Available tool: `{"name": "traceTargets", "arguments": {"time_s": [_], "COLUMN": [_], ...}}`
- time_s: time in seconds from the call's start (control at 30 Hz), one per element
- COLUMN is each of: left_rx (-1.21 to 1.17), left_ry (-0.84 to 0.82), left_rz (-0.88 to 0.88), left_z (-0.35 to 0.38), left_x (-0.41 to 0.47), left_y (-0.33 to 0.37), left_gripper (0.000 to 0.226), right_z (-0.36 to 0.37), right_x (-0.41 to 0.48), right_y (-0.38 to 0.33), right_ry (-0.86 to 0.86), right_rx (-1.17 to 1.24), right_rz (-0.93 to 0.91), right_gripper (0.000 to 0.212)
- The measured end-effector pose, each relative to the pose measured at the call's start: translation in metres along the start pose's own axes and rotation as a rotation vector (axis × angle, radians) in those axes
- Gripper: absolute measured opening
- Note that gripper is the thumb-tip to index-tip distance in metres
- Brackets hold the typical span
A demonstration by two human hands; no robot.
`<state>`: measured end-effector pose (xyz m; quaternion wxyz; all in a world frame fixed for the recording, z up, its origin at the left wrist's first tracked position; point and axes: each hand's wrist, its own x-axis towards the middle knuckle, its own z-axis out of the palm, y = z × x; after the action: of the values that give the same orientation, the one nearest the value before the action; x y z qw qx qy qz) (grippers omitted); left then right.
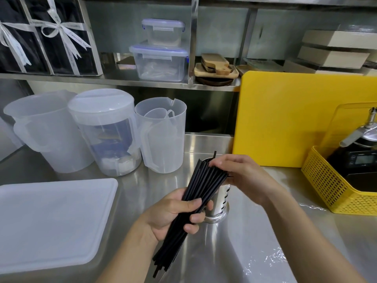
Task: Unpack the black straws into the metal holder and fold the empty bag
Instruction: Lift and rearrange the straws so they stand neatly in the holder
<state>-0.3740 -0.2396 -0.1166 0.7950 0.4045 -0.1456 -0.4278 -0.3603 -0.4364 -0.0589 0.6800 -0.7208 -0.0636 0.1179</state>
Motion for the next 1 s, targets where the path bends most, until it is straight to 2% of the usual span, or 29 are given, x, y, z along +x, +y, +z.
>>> {"name": "traceTargets", "arguments": {"time_s": [0.13,0.3,0.43,0.53,0.63,0.7,0.8,0.83,0.93,1.0], "left_rx": [0.072,0.132,0.137,0.141,0.143,0.128,0.112,0.111,0.130,0.127], "left_ry": [0.039,0.031,0.021,0.035,0.050,0.052,0.036,0.032,0.027,0.013], "left_rz": [-0.015,-0.011,0.012,0.009,-0.008,-0.014,-0.014,-0.014,-0.019,-0.023], "left_z": [0.003,0.003,0.003,0.002,0.002,0.002,0.002,0.002,0.002,0.002], "left_x": [0.002,0.001,0.000,0.000,-0.002,-0.002,-0.001,0.000,0.001,0.000], "left_y": [-0.002,-0.002,0.000,0.000,-0.002,-0.002,-0.002,-0.001,-0.001,-0.001], "left_gripper": [0.023,0.036,0.036,0.035,0.034,0.036,0.046,0.049,0.049,0.050], "right_z": [-0.003,-0.009,-0.002,-0.001,-0.006,-0.006,0.001,0.001,-0.002,-0.006], "right_x": [0.005,0.008,0.009,0.012,0.017,0.016,0.010,0.010,0.015,0.015], "right_y": [-0.015,-0.030,-0.023,-0.015,-0.012,-0.008,-0.004,-0.005,-0.009,-0.012], "right_ry": [-0.067,-0.149,-0.108,0.045,0.187,0.157,0.034,0.048,0.233,0.236], "right_rx": [-0.319,-0.482,-0.374,-0.124,0.106,0.070,-0.044,-0.018,0.136,0.152], "right_rz": [0.055,0.024,-0.023,-0.051,-0.054,-0.042,-0.009,-0.026,-0.085,-0.053], "right_gripper": [0.005,0.006,0.004,0.014,0.014,0.021,0.018,0.020,0.019,0.011]}}
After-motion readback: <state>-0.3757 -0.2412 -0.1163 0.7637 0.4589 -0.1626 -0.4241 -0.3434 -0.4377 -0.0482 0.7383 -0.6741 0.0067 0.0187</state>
